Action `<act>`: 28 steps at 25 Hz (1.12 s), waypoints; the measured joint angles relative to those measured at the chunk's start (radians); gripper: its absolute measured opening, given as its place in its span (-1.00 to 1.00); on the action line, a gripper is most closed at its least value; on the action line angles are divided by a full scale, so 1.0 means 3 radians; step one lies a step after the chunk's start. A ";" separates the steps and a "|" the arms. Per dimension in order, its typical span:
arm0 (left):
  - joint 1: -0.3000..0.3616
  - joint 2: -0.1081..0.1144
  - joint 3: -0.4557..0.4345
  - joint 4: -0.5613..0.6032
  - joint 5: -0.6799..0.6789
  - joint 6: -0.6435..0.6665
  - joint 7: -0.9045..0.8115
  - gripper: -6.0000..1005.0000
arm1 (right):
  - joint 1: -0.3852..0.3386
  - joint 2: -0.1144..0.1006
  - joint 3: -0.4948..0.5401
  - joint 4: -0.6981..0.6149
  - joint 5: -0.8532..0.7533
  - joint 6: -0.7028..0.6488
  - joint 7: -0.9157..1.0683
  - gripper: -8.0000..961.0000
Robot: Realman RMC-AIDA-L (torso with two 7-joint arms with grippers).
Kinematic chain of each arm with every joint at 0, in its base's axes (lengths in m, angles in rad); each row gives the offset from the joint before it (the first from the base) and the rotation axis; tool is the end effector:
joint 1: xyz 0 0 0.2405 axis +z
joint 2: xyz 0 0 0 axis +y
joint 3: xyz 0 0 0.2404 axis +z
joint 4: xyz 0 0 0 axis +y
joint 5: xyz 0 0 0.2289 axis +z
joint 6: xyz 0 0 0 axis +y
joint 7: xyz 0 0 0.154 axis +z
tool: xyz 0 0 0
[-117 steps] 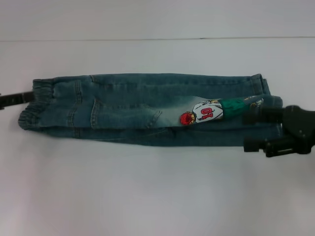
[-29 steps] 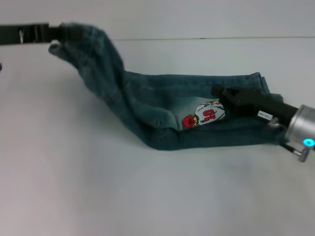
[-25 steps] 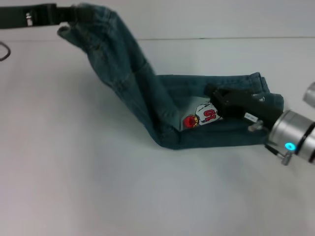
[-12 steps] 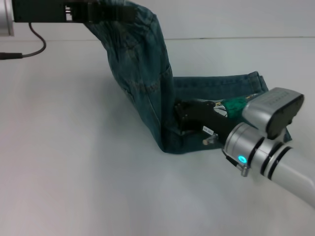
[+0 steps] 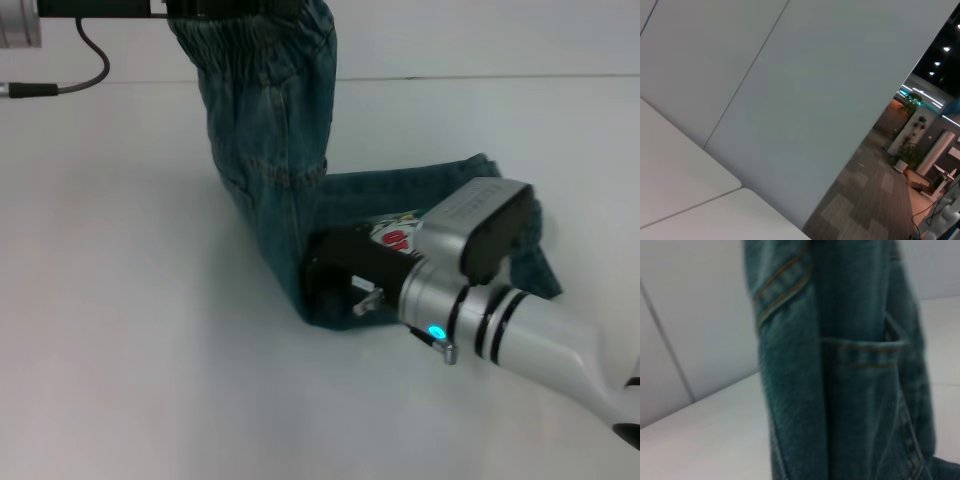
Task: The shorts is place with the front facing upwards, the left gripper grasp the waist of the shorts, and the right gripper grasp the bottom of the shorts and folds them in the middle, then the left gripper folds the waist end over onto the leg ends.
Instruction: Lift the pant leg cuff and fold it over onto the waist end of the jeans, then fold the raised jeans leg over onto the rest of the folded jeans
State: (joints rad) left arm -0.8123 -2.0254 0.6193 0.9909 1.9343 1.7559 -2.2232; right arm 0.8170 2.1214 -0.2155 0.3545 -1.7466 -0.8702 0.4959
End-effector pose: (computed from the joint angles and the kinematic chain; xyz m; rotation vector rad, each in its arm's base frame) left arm -0.1116 0.4020 0.0943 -2.7724 -0.9873 -0.9332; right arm 0.1983 0.3351 -0.1746 -2.3946 0.7773 0.7421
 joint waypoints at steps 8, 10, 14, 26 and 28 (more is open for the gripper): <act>-0.0007 0.0021 0.0002 0.0005 -0.0002 0.0000 -0.0024 -0.91 | 0.0227 0.0000 0.0241 0.0201 -0.0549 0.0327 0.0031 -0.92; -0.0007 0.0024 0.0002 0.0005 0.0000 -0.0007 -0.0024 -0.91 | 0.0239 0.0000 0.0257 0.0205 -0.0568 0.0379 0.0036 -0.92; 0.0016 0.0025 0.0001 -0.0003 0.0013 -0.0016 -0.0022 -0.91 | 0.0146 -0.0025 0.0280 0.0156 -0.0572 0.0424 0.0064 -0.92; 0.0030 -0.0058 0.0034 -0.0421 -0.0001 -0.0040 0.0232 -0.91 | -0.0616 -0.0082 0.1088 -0.0778 -0.0554 -0.0255 0.0470 -0.92; 0.0018 -0.0115 0.0056 -0.0478 -0.0002 -0.0066 0.0322 -0.91 | -0.0701 -0.0090 0.1332 -0.0956 -0.0552 -0.0503 0.0680 -0.92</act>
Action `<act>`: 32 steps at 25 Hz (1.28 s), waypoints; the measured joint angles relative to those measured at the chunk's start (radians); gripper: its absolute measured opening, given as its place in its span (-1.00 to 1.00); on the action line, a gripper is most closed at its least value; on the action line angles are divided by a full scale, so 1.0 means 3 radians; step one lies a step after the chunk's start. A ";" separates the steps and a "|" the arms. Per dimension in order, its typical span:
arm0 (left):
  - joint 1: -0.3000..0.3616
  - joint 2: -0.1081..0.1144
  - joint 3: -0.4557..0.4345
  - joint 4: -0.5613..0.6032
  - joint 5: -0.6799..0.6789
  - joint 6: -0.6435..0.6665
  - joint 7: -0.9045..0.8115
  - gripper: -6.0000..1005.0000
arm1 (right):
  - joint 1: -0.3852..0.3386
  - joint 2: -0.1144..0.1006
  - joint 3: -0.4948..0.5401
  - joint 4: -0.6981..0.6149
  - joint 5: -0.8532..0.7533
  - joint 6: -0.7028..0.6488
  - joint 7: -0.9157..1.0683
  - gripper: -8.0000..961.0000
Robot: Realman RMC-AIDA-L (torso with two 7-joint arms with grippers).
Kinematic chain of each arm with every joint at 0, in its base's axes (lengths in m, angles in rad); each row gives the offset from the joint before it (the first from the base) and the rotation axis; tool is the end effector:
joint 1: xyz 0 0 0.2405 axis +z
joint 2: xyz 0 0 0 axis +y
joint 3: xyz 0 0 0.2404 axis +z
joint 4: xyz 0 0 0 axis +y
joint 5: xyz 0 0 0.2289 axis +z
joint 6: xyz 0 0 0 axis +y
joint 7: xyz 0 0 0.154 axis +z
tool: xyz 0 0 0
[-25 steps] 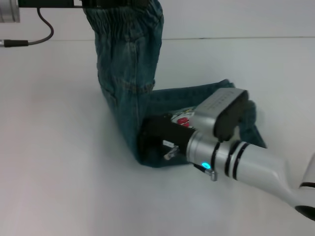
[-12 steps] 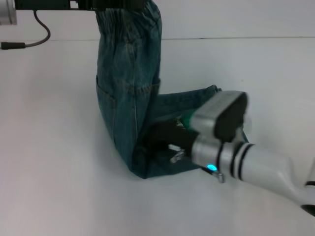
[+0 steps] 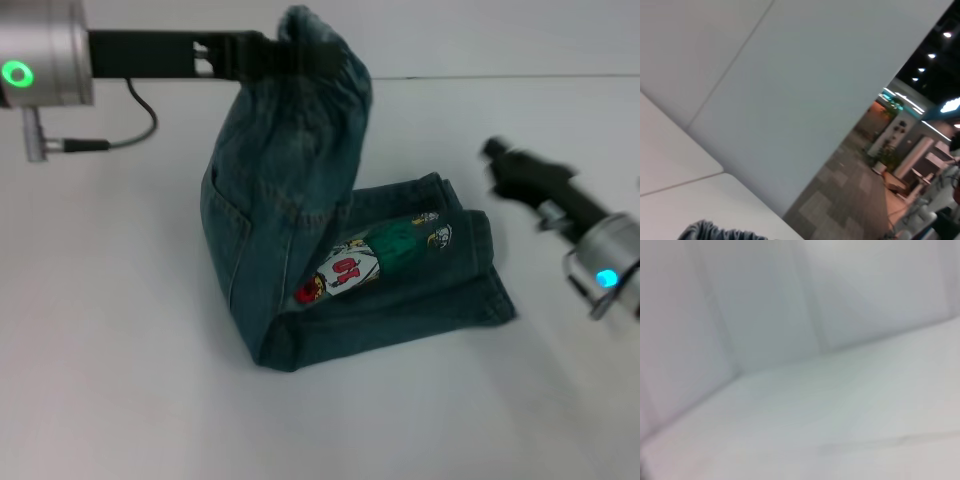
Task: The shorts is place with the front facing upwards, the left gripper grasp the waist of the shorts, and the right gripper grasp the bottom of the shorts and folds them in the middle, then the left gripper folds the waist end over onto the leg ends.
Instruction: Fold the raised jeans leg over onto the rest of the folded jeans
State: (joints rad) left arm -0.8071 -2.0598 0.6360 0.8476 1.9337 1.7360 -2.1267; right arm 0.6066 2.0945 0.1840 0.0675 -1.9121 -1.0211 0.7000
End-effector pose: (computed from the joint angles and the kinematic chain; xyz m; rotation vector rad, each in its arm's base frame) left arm -0.1242 0.3953 0.0539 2.7727 1.0397 0.9644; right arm 0.2956 0.3676 -0.0681 -1.8596 0.9542 0.8734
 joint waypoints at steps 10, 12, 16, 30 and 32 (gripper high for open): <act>-0.0025 -0.0247 0.0802 -0.0117 0.0005 -0.0649 0.0104 -0.90 | -0.0086 -0.0027 0.0612 -0.0243 0.0013 -0.0730 0.0534 -0.92; -0.0026 -0.0293 0.0994 -0.0128 0.0017 -0.0796 0.0104 -0.90 | -0.0087 -0.0027 0.0651 -0.0245 0.0043 -0.0745 0.0567 -0.92; -0.0076 -0.0340 0.1394 -0.0253 0.0008 -0.1136 0.0105 -0.89 | -0.0116 -0.0028 0.0696 -0.0247 0.0101 -0.0742 0.0652 -0.89; -0.0326 -0.0381 0.1948 -0.0735 -0.0277 -0.1806 0.0141 -0.67 | -0.0149 -0.0020 0.0674 -0.0266 0.0156 -0.0716 0.0731 -0.81; -0.0306 -0.0380 0.1950 -0.0743 -0.0373 -0.1814 0.0208 -0.50 | -0.0152 -0.0019 0.0671 -0.0266 0.0153 -0.0712 0.0732 -0.80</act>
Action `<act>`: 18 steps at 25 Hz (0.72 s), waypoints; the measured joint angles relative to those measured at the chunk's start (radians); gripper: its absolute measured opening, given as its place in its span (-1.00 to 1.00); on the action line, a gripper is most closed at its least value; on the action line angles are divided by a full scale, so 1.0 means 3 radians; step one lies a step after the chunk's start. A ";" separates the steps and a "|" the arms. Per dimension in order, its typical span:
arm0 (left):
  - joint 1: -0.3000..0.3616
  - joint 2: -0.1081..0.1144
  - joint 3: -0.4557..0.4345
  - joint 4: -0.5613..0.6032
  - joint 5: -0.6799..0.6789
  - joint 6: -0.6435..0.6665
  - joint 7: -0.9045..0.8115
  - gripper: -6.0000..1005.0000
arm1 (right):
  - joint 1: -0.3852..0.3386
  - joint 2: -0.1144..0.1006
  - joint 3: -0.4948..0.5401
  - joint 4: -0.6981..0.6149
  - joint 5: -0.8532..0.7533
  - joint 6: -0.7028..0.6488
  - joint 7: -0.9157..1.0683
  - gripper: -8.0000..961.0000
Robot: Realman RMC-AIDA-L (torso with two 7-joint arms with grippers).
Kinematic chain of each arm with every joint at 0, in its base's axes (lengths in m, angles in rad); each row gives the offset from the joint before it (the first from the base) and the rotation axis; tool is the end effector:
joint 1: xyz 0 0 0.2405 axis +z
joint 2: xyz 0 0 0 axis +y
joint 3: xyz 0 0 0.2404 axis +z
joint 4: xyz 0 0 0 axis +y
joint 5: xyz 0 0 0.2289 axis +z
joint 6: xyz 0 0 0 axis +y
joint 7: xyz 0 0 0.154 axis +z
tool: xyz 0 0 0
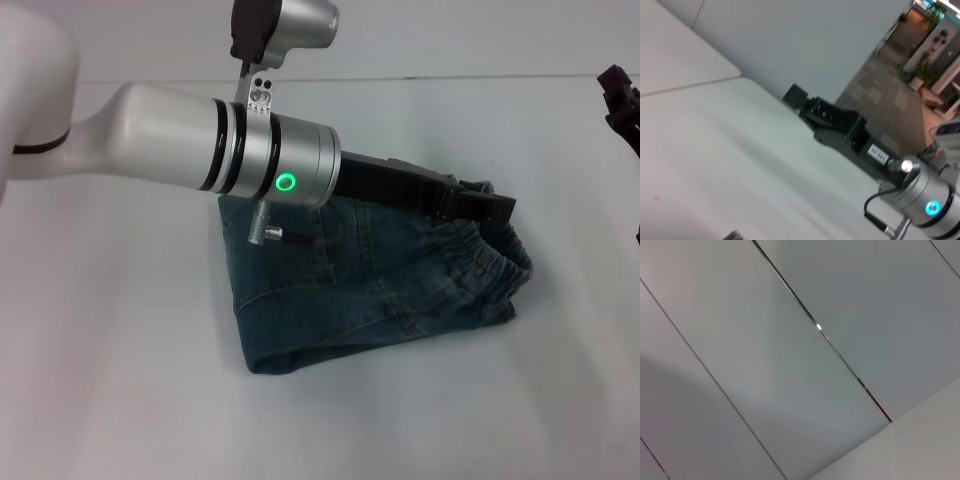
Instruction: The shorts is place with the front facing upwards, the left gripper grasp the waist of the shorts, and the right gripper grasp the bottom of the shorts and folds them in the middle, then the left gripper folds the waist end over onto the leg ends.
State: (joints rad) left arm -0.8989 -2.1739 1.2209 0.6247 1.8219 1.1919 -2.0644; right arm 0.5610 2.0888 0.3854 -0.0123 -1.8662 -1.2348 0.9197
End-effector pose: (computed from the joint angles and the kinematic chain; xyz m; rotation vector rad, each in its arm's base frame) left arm -0.0846 0.3915 -0.1073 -2.9131 -1.0295 -0.5671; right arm 0.3134 0.3664 -0.0031 -1.4956 1.0302 1.2192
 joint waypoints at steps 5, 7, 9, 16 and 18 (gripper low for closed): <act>0.0146 0.0014 -0.0019 0.0055 -0.0169 0.0068 0.0125 0.07 | -0.0001 -0.0012 -0.0135 -0.0021 -0.0005 -0.0034 0.0015 -0.77; 0.0284 0.0026 -0.0089 0.0143 -0.0221 0.0182 0.0198 0.32 | 0.0015 -0.0040 -0.0379 -0.0113 -0.0009 -0.0112 0.0128 -0.76; 0.0462 0.0030 -0.0267 0.0277 -0.0247 0.0354 0.0314 0.50 | 0.0041 -0.0058 -0.0743 -0.0338 -0.0013 -0.0222 0.0395 -0.75; 0.0998 0.0070 -0.1063 0.0382 -0.0231 0.0923 0.0743 0.75 | 0.0030 -0.0059 -0.1901 -0.1230 -0.0015 -0.0695 0.1336 -0.63; 0.1141 0.0097 -0.1249 0.0404 -0.0211 0.1063 0.0844 0.78 | 0.0004 -0.0073 -0.2242 -0.1516 -0.0014 -0.0907 0.1614 -0.46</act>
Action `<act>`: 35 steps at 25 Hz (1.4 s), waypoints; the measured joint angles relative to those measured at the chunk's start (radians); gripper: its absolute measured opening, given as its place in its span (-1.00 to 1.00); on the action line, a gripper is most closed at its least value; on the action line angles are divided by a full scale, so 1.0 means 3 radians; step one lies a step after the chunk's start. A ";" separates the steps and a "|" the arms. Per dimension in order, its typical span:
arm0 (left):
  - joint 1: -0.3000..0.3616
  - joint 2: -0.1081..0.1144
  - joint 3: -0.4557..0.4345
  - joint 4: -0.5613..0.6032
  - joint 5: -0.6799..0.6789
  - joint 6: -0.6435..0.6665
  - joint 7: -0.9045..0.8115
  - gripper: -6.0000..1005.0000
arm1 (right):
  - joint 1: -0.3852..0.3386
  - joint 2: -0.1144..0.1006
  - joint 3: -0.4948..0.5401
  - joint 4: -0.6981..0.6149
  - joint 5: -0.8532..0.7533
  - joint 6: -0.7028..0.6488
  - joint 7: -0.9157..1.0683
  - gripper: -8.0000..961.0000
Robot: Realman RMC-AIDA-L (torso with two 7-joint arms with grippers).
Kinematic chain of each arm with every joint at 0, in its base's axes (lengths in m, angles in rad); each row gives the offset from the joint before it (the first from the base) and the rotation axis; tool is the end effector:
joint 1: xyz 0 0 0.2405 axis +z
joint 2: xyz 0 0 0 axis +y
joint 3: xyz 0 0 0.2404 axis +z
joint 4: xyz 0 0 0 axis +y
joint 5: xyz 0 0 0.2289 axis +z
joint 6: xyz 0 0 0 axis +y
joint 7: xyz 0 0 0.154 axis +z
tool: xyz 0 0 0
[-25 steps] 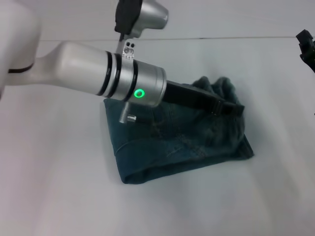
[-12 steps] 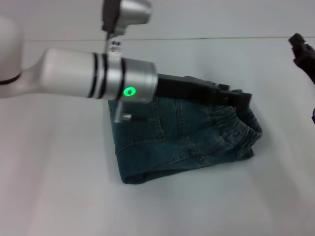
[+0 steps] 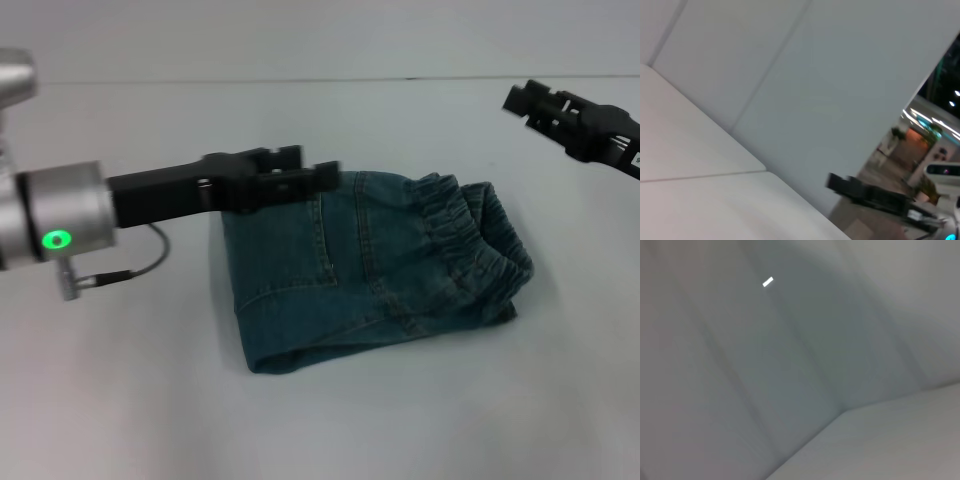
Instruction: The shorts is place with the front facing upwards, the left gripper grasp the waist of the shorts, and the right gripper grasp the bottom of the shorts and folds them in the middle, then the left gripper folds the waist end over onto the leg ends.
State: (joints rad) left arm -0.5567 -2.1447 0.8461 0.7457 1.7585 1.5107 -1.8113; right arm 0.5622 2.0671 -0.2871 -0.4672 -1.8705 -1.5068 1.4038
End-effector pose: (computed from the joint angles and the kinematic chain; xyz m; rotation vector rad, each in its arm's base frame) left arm -0.1923 0.3615 -0.0123 -2.6444 -1.0430 -1.0275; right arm 0.2766 0.3631 0.0348 -2.2009 0.8978 1.1369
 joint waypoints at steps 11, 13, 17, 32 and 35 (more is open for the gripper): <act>0.0526 0.0052 -0.0727 0.0370 0.0639 0.0565 0.0139 0.83 | -0.0116 -0.0378 -0.0974 -0.0964 -0.0652 -0.1366 0.0782 0.30; 0.0570 0.0049 -0.0786 0.0425 0.0724 0.0649 0.0184 0.83 | -0.0141 -0.0416 -0.0960 -0.0983 -0.0736 -0.1427 0.0808 0.48; 0.0616 0.0042 -0.0827 0.0531 0.0932 0.0813 0.0232 0.83 | -0.0202 -0.0436 -0.0951 -0.0990 -0.0877 -0.1343 0.0814 0.77; 0.0586 0.0038 -0.0874 0.0537 0.0974 0.1034 0.0210 0.83 | -0.0203 -0.0387 -0.0945 -0.0960 -0.1048 -0.1162 0.0819 0.82; 0.0580 0.0040 -0.0878 0.0551 0.0972 0.1081 0.0200 0.83 | -0.0200 -0.0385 -0.0946 -0.0960 -0.1049 -0.1159 0.0820 0.82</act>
State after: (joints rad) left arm -0.3828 -2.1326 0.5828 0.9111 2.0501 1.8351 -1.7513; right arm 0.5021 1.9516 -0.5708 -0.7553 -2.1852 -1.8545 1.6498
